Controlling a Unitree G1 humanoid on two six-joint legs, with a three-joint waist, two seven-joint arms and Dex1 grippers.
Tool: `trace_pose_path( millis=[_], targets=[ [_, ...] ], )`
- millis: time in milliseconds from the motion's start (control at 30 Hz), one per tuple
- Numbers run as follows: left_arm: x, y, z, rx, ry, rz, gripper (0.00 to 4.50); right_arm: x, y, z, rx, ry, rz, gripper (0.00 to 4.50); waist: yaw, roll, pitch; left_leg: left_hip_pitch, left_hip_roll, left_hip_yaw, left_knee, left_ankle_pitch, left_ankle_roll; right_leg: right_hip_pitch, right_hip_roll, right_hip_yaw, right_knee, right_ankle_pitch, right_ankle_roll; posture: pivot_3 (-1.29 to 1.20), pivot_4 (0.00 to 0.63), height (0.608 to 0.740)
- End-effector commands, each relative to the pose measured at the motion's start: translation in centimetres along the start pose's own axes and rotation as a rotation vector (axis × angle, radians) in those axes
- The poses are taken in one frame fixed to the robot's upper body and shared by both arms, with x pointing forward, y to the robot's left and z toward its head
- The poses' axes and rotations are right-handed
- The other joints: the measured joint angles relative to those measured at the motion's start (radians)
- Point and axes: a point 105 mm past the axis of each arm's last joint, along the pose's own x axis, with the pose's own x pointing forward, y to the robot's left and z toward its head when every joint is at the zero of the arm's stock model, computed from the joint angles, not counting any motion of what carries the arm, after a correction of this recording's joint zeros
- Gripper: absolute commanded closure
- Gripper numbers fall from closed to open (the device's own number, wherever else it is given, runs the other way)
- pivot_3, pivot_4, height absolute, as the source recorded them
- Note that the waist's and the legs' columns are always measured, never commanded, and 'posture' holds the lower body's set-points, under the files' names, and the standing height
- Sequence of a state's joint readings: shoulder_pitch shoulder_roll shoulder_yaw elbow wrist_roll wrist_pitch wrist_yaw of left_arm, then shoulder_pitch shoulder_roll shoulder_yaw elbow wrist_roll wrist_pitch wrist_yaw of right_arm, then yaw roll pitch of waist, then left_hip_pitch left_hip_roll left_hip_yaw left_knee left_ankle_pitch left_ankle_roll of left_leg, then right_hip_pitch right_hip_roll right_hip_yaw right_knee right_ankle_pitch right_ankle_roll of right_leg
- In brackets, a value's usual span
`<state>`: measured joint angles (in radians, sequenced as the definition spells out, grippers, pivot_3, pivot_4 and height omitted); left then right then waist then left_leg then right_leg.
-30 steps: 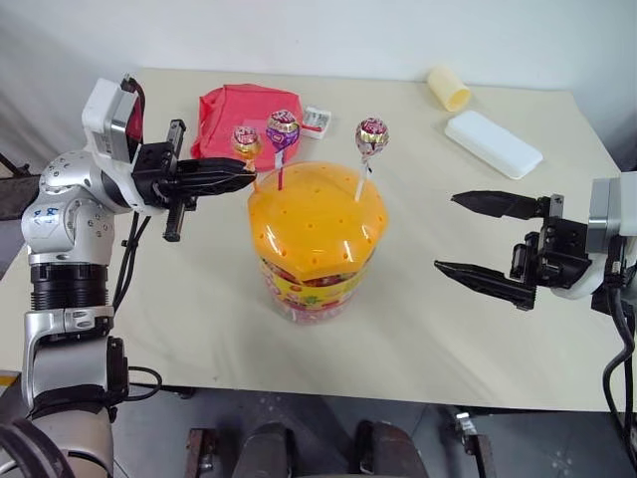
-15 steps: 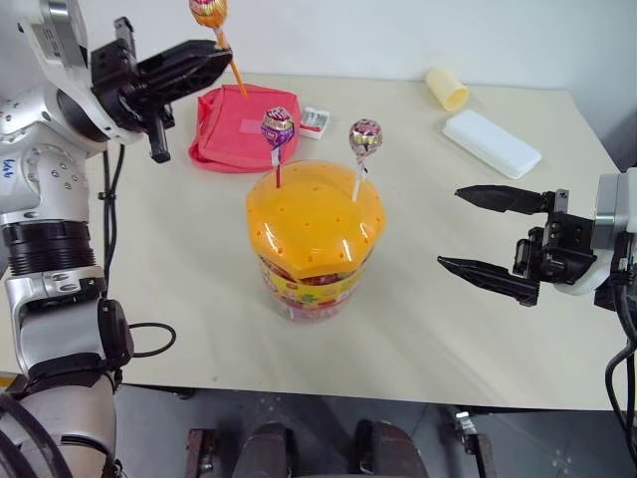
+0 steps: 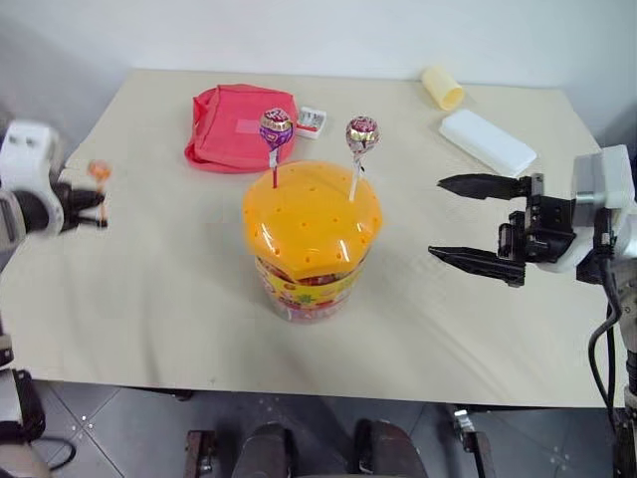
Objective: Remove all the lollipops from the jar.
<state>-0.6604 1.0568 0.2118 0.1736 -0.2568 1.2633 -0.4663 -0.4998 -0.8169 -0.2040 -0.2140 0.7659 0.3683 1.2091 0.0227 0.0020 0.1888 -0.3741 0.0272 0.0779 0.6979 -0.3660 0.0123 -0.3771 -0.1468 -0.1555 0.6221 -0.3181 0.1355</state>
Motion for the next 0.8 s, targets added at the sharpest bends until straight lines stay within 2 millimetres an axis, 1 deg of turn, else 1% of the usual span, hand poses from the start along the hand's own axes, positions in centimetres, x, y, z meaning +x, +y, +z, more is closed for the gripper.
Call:
trace_pose_path(
  millis=[33, 200, 267, 300, 500, 533, 567, 667, 733, 800],
  targets=[
    [-0.8, 1.1, -1.2, 0.011, 0.083, 0.090, 4.44, 0.2, -0.2, 0.8, -0.048, -0.019, 0.017, 0.00, 0.005, 0.000, 0.000, 0.000, 0.000, 0.000, 0.000, 0.000, 0.000, 0.000, 0.000, 0.000, 0.000, 0.000, 0.000, 0.00, 0.150, 0.740],
    [0.7, 0.9, -4.2, 0.021, 0.214, 0.098, 4.44, 0.5, -0.4, 0.6, -0.049, -0.020, 0.033, 0.00, 0.005, -0.001, 0.000, 0.000, 0.000, 0.000, 0.000, 0.000, 0.000, 0.000, 0.000, 0.000, 0.000, 0.000, 0.000, 0.00, 0.150, 0.740],
    [0.9, 0.2, -4.6, -0.048, 0.246, 0.042, 4.03, 0.6, -0.4, 0.6, -0.049, -0.016, 0.035, 0.00, 0.002, -0.001, 0.000, 0.000, 0.000, 0.000, 0.000, 0.000, 0.000, 0.000, 0.000, 0.000, 0.000, 0.000, 0.000, 0.00, 0.150, 0.740],
    [0.7, 0.1, -4.4, -0.050, 0.253, 0.036, 3.90, 0.6, -0.3, 0.6, -0.050, -0.016, 0.035, 0.00, 0.001, -0.001, 0.000, 0.000, 0.000, 0.000, 0.000, 0.000, 0.000, 0.000, 0.000, 0.000, 0.000, 0.000, 0.000, 0.00, 0.150, 0.740],
    [-0.8, 0.1, -2.5, 0.029, 0.225, 0.045, 2.14, 0.4, -0.2, 0.6, -0.055, -0.006, 0.026, 0.00, 0.001, -0.001, 0.000, 0.000, 0.000, 0.001, 0.000, 0.000, 0.000, -0.001, 0.000, 0.000, 0.000, 0.000, 0.000, 0.00, 0.150, 0.740],
    [-1.4, -0.1, -1.8, 0.053, 0.213, 0.033, 1.80, 0.3, -0.3, 0.7, -0.058, -0.004, 0.021, 0.00, 0.001, -0.001, 0.000, 0.000, 0.000, 0.001, 0.000, 0.000, 0.000, -0.001, 0.000, 0.000, 0.000, 0.000, 0.000, 0.00, 0.150, 0.740],
    [-2.0, -0.5, -1.3, 0.074, 0.208, 0.015, 1.57, 0.2, -0.3, 0.7, -0.060, -0.002, 0.017, 0.00, 0.001, -0.002, 0.001, 0.000, 0.000, 0.001, 0.000, 0.000, 0.000, -0.001, 0.000, 0.000, 0.000, 0.000, 0.000, 0.00, 0.150, 0.740],
    [-3.7, -1.7, 0.3, 0.117, 0.177, -0.044, 0.65, -0.1, -0.3, 0.8, -0.067, 0.006, 0.007, 0.00, 0.002, -0.002, 0.001, 0.000, 0.000, 0.001, 0.000, 0.000, -0.001, -0.001, 0.000, 0.000, 0.000, 0.000, 0.000, 0.00, 0.150, 0.740],
    [-4.8, -3.2, 2.1, 0.151, 0.116, -0.121, 0.09, -0.3, -0.4, 0.8, -0.073, 0.013, -0.004, 0.00, 0.005, -0.002, 0.001, -0.001, 0.000, 0.001, 0.000, 0.000, -0.001, -0.001, 0.000, 0.000, 0.000, 0.000, 0.000, 0.00, 0.150, 0.740],
    [-5.7, -4.6, 3.1, 0.181, 0.089, -0.199, 0.04, -0.5, -0.4, 0.9, -0.079, 0.019, -0.013, 0.00, 0.005, -0.002, 0.001, -0.001, 0.000, 0.001, 0.000, 0.000, -0.001, -0.001, 0.000, 0.001, 0.000, 0.000, 0.000, 0.00, 0.150, 0.740]
  ],
)
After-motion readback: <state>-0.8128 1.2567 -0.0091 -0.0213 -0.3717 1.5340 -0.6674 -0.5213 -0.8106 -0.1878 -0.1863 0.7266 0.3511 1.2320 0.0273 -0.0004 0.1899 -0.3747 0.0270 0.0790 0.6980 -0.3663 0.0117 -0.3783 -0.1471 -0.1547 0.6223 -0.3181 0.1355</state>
